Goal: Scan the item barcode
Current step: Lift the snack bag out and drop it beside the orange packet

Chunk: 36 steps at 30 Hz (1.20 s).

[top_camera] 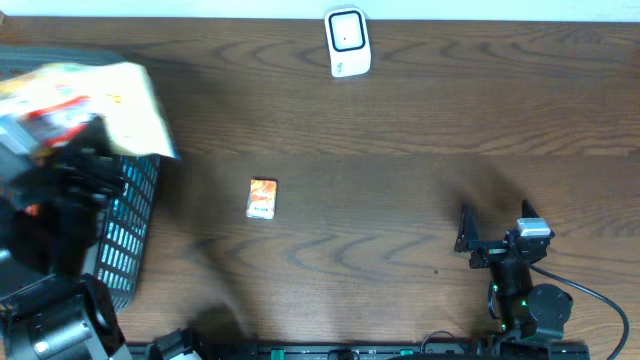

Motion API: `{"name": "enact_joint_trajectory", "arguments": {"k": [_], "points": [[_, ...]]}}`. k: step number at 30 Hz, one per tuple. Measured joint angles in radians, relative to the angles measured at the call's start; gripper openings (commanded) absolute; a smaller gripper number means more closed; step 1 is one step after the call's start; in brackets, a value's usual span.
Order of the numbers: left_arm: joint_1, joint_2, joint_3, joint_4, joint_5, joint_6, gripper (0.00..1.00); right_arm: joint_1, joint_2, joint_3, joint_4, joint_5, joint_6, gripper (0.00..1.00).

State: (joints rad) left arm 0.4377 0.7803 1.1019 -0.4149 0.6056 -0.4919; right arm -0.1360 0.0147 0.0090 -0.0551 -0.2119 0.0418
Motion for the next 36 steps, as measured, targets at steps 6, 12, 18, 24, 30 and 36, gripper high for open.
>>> {"name": "enact_joint_trajectory", "arguments": {"k": [6,12,18,24,30,36], "points": [[-0.298,0.06,0.0,-0.117,0.043,0.213,0.07,0.0,0.0,0.0,0.0,0.0,0.0,0.99],[-0.563,0.251,0.0,-0.18,-0.064,0.33,0.08,0.0,0.0,0.0,0.0,0.0,0.0,0.99],[-0.767,0.524,0.0,-0.171,-0.229,0.371,0.07,0.0,0.0,0.0,0.0,0.0,0.0,0.99],[-0.846,0.775,0.0,-0.152,-0.301,0.389,0.08,0.0,0.0,0.0,0.0,0.0,0.0,0.99],[-0.847,0.957,0.0,-0.129,-0.326,0.389,0.08,0.0,0.0,0.0,0.0,0.0,0.0,0.99],[-0.847,1.024,0.0,-0.123,-0.328,0.399,0.72,0.0,0.0,0.0,0.0,0.0,0.0,0.99]]}}
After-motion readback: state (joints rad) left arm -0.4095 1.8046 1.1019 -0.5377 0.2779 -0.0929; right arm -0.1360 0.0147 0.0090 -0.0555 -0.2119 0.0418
